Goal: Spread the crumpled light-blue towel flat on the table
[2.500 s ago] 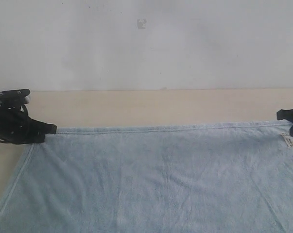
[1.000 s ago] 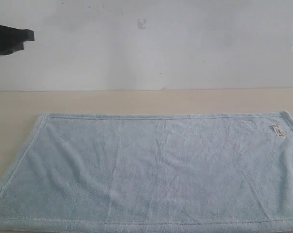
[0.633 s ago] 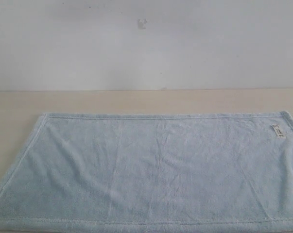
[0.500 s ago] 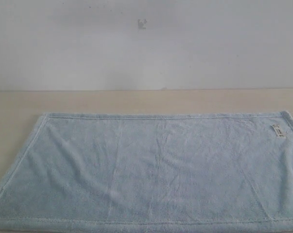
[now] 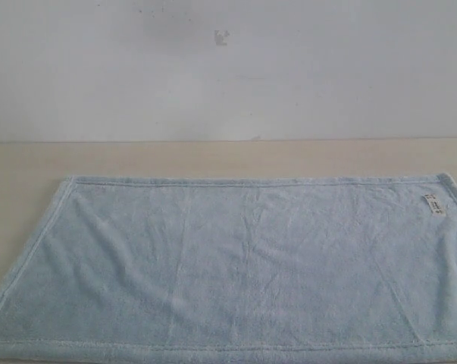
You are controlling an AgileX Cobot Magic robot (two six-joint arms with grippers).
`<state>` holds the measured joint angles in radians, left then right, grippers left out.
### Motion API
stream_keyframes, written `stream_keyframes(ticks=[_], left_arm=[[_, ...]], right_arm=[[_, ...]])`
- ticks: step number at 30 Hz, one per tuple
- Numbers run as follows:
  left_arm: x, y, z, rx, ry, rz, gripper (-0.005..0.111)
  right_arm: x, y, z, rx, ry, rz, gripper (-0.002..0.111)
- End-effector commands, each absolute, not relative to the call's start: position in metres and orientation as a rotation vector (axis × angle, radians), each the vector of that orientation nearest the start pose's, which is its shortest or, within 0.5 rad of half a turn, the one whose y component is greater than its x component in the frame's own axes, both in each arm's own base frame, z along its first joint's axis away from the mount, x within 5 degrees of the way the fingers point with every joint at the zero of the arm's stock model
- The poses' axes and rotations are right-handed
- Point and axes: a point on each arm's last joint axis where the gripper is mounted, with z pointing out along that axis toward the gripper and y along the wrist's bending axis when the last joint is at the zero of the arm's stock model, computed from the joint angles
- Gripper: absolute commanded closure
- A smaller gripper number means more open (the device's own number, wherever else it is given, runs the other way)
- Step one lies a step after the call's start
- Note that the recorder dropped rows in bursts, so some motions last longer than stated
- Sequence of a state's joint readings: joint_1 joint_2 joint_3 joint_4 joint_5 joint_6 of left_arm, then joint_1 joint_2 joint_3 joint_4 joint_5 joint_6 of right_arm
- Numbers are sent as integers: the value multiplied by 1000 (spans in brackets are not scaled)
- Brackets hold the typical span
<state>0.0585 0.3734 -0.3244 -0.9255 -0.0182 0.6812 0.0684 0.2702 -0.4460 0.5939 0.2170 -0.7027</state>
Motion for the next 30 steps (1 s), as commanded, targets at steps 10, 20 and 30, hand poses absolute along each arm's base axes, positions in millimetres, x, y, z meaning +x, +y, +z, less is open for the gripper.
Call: stream_keyframes(ticks=[10,20,30], left_arm=[[67,2,273,-213,1454,-169,103],[47,-3,255,-176,1385,-224,103],[47,-5,254,-145,1403,-212,103]], right_arm=[[25,25,315,-299,1516,207,109],[50,14,265,-111,1525,183,109],[50,19,250,-162,1634,224,109]])
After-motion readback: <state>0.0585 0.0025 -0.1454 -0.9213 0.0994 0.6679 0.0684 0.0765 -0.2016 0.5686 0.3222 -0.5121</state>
